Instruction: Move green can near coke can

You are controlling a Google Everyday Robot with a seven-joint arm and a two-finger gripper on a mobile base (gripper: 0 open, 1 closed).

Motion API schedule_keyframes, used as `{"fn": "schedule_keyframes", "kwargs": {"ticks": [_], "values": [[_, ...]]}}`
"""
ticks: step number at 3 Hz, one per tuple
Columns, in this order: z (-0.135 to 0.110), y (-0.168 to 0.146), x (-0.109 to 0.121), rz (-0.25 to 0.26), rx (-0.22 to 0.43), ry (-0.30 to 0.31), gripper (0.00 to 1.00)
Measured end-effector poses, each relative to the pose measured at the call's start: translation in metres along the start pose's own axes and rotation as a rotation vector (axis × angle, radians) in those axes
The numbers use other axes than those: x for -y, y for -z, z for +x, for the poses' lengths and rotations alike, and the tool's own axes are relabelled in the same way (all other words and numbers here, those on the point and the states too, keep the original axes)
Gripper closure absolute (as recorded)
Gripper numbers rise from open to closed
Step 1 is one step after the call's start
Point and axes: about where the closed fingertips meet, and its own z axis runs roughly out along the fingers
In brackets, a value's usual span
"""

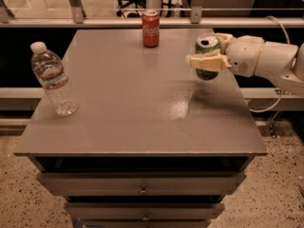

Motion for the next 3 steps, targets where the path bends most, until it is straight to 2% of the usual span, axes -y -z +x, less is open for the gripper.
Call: {"fn": "schedule_keyframes", "kwargs": {"ticks": [1,2,3], "values": [[-0.012,-0.044,0.043,0.047,0.083,0.028,1.00],[-0.021,-0.091,0.076,0.076,0.112,0.032,1.00],[-0.015,-0.132,0.093,0.078,0.117,-0.011,1.00]]}}
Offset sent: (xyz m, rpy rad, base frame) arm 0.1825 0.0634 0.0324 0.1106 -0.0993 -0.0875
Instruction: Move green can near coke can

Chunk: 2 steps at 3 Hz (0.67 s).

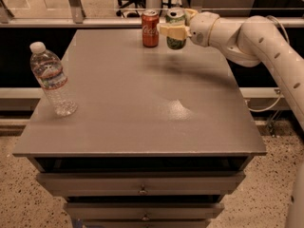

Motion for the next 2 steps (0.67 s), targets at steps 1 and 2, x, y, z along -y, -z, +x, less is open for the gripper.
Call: {"fn": "schedule_keyframes", "kwargs": {"ticks": [1,2], "values": [[0.015,-0.035,0.006,0.001,-0.016,-0.064,1.00],[0.026,-0.053,0.013,0.005,0.003,-0.126,0.97]]}}
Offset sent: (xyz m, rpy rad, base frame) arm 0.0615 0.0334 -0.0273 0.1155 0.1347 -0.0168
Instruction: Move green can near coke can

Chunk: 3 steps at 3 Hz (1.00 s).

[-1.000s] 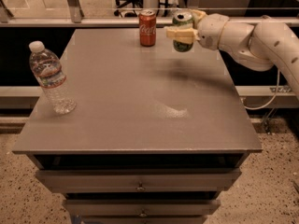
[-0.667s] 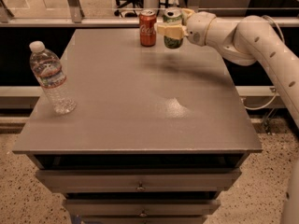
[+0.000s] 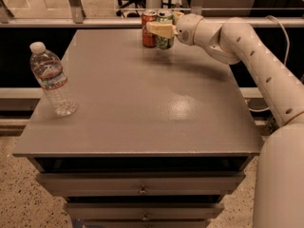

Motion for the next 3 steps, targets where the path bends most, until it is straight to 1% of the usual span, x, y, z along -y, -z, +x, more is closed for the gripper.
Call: {"fn": "schedule_keyframes", "kwargs": {"ticks": [1,2,3], "values": [[0.006,-0.005,0.010,0.000,0.027,-0.022,0.67],[0.008,-0.005,0.016,0.008,0.041,-0.025,0.44],[0.010,-0.003,0.021,0.015,0.040,-0.019,0.12]]}}
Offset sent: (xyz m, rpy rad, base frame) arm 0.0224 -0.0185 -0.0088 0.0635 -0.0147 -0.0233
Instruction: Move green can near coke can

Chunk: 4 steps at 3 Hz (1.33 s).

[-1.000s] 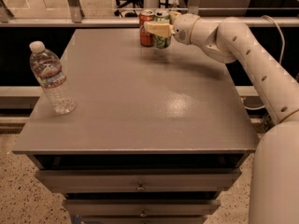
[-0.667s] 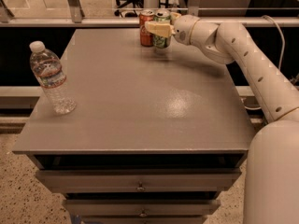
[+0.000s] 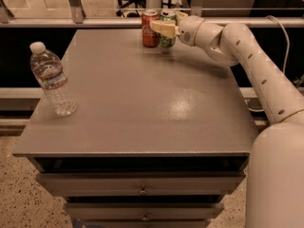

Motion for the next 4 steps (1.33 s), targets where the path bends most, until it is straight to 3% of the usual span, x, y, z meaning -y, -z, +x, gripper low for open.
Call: {"fn": "schedule_keyframes", "kwargs": {"ticks": [1,2,4], "values": [[0.002,0.002,0.003,0.004,-0.001,-0.003,0.00],[0.003,0.009,0.003,0.004,-0.002,-0.016,0.00],[-0.039,0.094,0.020,-0.024,-0.106,0.100,0.00]]}}
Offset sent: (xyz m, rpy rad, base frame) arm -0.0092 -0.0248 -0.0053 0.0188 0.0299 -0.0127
